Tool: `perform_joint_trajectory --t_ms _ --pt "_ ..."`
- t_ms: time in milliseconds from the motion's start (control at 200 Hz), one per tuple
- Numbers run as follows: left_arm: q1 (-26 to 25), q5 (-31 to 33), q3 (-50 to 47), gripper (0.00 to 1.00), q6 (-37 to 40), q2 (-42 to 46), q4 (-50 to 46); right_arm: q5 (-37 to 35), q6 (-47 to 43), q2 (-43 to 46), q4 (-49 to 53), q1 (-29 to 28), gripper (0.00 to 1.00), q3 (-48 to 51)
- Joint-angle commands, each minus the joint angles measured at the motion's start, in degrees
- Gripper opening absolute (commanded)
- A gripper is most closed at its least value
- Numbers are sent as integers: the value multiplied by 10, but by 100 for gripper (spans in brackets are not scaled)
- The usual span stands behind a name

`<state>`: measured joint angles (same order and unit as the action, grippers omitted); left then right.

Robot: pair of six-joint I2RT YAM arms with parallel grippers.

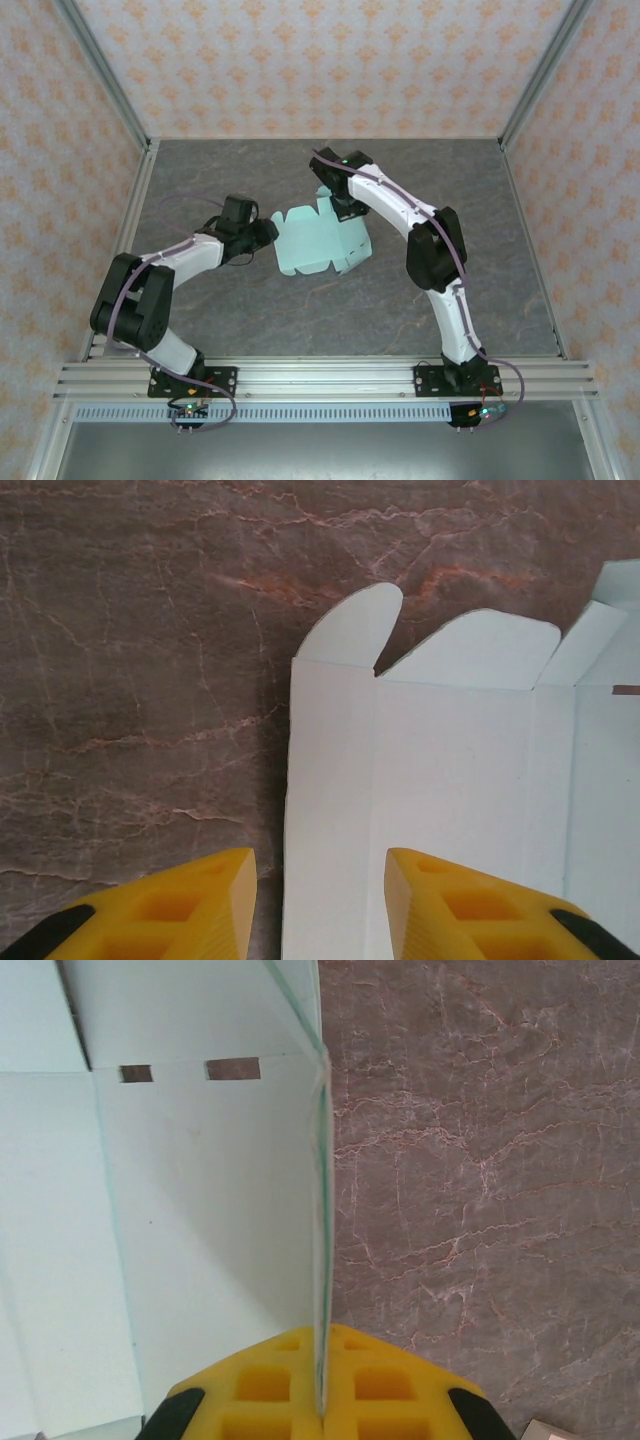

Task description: Fold the paper box

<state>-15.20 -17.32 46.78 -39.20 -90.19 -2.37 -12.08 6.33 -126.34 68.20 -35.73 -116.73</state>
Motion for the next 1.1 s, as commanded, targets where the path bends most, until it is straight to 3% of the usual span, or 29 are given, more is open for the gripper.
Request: perform_joint_trajectory --t_ms 0,225,420,566,696,891,1096 --pt "3 -7 17 40 20 -28 -18 -18 -16 -3 25 -1 0 -27" --pt "3 -24 30 41 24 -65 -18 -30 -27 -3 38 -2 0 -39" --pt "-11 -99 20 35 1 -94 37 -58 -55 -12 39 -9 0 -46" --pt "-38 -128 29 30 -8 -106 56 -118 -127 -13 19 -23 0 -39" --pt "-64 -138 22 29 -22 -96 65 -131 -208 8 -22 -22 0 -11" --pt "-88 -115 -27 39 -22 -42 55 -105 -340 53 -96 -23 0 44" --pt "-74 -15 -79 46 60 84 -12 -6 -403 100 -115 -1 0 69"
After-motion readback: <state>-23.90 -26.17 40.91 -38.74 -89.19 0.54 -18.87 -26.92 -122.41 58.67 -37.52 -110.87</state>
